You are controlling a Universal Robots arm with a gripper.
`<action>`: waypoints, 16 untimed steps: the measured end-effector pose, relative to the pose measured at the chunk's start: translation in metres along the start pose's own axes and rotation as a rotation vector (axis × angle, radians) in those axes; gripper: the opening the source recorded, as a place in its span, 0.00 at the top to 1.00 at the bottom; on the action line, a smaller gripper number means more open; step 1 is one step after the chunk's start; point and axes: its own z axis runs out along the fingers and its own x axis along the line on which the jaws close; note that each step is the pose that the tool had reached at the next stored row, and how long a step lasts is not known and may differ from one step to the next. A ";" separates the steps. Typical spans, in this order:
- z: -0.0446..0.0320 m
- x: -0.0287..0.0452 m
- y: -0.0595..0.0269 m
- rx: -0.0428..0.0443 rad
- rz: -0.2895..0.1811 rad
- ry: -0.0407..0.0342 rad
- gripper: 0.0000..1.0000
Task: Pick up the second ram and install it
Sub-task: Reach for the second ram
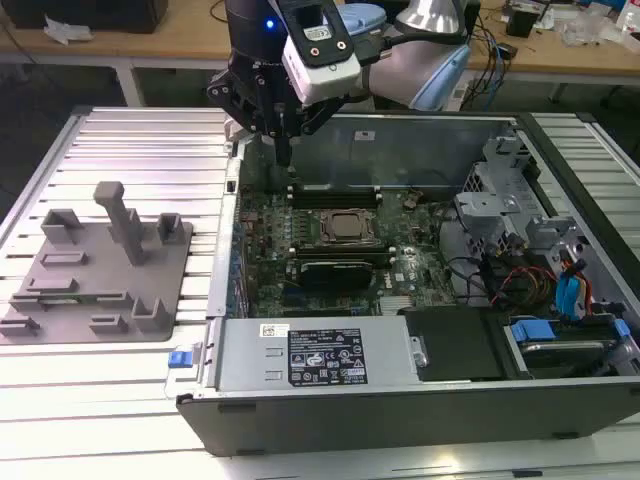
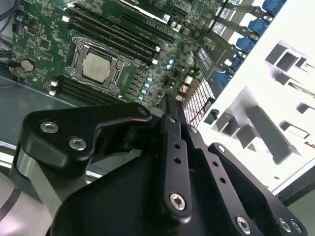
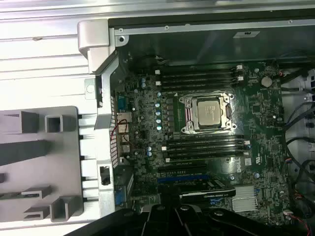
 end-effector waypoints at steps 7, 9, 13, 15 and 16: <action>0.0000 0.0000 0.0000 0.0000 0.000 -0.0001 0.92; 0.0000 0.0003 0.0000 0.0000 0.000 0.0000 0.92; -0.0002 0.0061 -0.0005 0.0000 0.000 0.0000 0.92; -0.0002 0.0079 -0.0006 0.0000 0.000 0.0000 0.92; -0.0002 0.0088 -0.0006 0.0000 0.000 0.0000 0.92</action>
